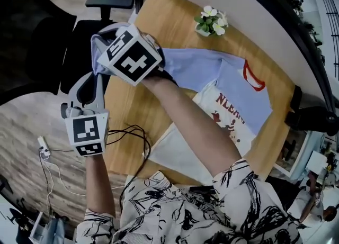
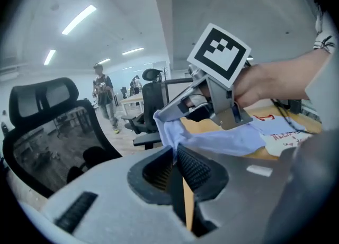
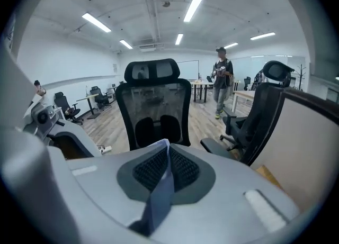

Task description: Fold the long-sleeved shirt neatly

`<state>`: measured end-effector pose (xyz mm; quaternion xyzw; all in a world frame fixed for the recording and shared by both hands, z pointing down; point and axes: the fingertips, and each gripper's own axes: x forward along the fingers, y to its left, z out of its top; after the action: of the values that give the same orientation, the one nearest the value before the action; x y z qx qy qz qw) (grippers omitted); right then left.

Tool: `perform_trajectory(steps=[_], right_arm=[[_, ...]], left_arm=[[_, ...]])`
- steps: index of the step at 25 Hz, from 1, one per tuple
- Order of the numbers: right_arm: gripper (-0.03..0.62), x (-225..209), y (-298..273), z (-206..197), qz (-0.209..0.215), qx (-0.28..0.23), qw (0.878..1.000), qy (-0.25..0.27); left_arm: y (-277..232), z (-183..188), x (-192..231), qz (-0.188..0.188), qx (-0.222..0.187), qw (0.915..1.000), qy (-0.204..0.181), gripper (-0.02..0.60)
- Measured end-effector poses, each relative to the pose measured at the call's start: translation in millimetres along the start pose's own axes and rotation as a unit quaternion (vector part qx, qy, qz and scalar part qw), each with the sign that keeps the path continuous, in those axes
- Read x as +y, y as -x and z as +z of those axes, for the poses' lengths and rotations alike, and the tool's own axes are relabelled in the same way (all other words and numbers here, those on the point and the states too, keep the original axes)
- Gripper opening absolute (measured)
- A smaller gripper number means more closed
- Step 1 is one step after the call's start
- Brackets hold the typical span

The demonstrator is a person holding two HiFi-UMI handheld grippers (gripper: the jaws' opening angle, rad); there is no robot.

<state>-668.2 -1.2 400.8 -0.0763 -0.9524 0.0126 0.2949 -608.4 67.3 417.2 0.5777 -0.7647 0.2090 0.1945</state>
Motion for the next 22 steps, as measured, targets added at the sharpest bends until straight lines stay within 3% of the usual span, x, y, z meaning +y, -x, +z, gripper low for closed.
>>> perform_trajectory(steps=[5, 9, 15, 22], right_arm=[[0.020, -16.3, 53.8, 23.0, -0.032, -0.029, 0.999, 0.001], [0.020, -35.5, 122.2, 27.2, -0.072, -0.061, 0.996, -0.005], [0.020, -71.1, 250.4, 16.3, -0.142, -0.103, 0.984, -0.010], [0.020, -108.5, 401.7, -30.4, -0.223, -0.131, 0.965, -0.036]], left_arm=[[11.6, 48.0, -26.5, -0.009, -0.039, 0.9990, -0.018, 0.034], [22.7, 93.5, -71.5, -0.030, -0.079, 0.9958, -0.038, 0.034], [35.2, 161.7, -170.8, -0.071, -0.127, 0.9853, -0.090, 0.034], [47.3, 224.1, -300.2, -0.122, -0.159, 0.9660, -0.163, 0.034]])
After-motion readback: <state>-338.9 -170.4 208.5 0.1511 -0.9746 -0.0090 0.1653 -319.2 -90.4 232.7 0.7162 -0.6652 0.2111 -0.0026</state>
